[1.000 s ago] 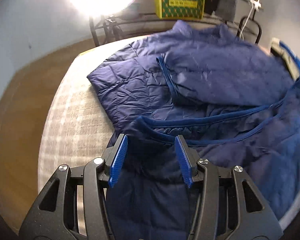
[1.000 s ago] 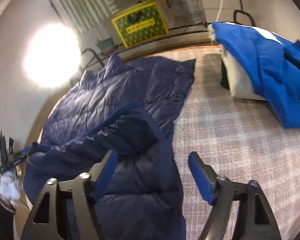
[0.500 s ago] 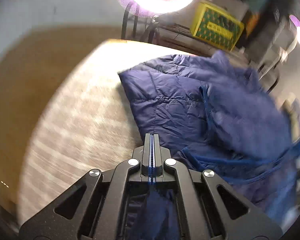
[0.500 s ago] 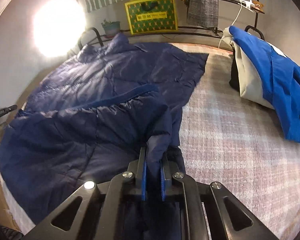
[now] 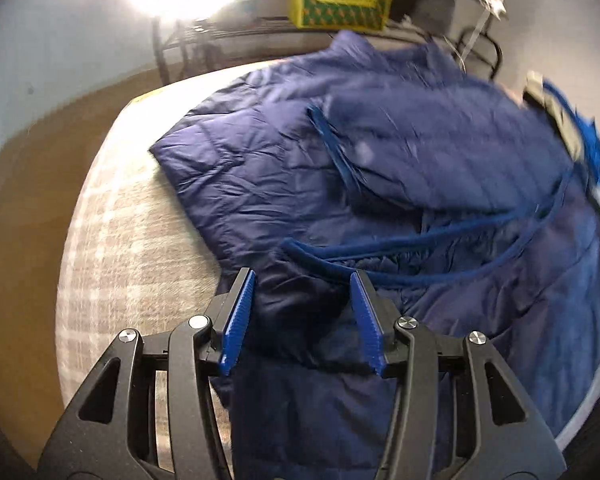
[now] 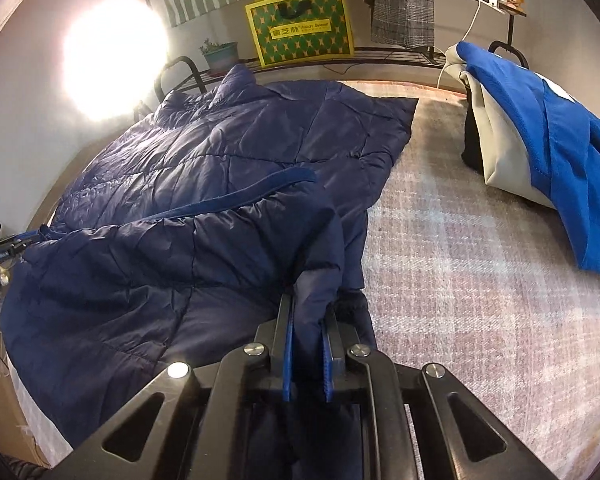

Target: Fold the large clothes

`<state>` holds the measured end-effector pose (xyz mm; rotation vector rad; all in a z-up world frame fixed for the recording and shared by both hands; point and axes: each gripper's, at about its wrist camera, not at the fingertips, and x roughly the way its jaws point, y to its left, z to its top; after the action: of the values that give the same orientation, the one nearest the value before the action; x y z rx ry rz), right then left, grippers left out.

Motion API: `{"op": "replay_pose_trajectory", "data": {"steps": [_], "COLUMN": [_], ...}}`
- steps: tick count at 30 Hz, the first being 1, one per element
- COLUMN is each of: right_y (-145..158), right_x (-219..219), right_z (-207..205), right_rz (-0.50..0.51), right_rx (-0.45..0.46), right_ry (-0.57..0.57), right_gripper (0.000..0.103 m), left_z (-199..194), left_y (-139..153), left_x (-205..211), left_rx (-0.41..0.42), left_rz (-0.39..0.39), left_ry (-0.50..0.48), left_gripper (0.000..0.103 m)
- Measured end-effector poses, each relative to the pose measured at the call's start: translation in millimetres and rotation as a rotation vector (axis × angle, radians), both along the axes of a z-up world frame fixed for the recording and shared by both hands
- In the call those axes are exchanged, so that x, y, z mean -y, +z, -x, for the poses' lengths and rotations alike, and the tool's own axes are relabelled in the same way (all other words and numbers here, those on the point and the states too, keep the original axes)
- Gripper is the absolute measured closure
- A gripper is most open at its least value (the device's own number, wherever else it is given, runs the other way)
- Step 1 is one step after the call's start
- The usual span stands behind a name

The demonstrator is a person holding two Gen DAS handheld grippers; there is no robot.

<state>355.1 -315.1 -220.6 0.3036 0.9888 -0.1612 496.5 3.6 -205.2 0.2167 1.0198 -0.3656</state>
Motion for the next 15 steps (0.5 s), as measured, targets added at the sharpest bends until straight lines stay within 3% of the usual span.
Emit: {"op": "replay_pose_trajectory", "data": {"steps": [2,3,4,6,7,9,11,13,15], "right_y": [-0.1,-0.3,-0.5,-0.6,-0.7,-1.2,-1.7,-2.2,-1.9], "right_x": [-0.7,-0.9,-0.7,-1.1,-1.5,-2.4,-3.5,-4.3,-4.8], "right_z": [-0.1,-0.4,-0.6,-0.6,-0.4,0.0,-0.2,-1.3,-2.6], "right_rz": [0.005,0.007,0.006,0.005,0.006,0.01,0.018,0.023,0.027], "right_rx": [-0.002,-0.003,-0.002,0.0,0.002,0.003,0.001,-0.004,-0.013], "right_ry": [0.003,0.005,0.005,0.003,0.002,0.002,-0.001,-0.005,-0.002], "right_gripper": [0.094,0.094,0.094,0.094,0.094,0.094,0.094,0.094,0.094], "left_z": [-0.6,-2.4,-4.9,-2.8,-2.7,-5.2,-16.2,-23.9,-21.5], "left_y": [-9.0,-12.4,-15.2,-11.6,-7.7,3.7,4.1,-6.3,-13.7], "left_x": [6.9,8.3,10.1,7.4,3.0,-16.2,-42.2,-47.7,-36.7], "left_rx": [0.009,0.006,0.001,0.028,0.044,0.068,0.035,-0.008,0.001], "left_rz": [-0.066,-0.081,-0.086,-0.069,-0.047,0.069,0.199,0.183,0.119], "left_ry": [-0.018,-0.017,-0.018,-0.002,0.016,0.094,0.187,0.218,0.182], "left_gripper": [0.063,0.079,0.089,0.097,0.099,0.099,0.099,0.099,0.099]}}
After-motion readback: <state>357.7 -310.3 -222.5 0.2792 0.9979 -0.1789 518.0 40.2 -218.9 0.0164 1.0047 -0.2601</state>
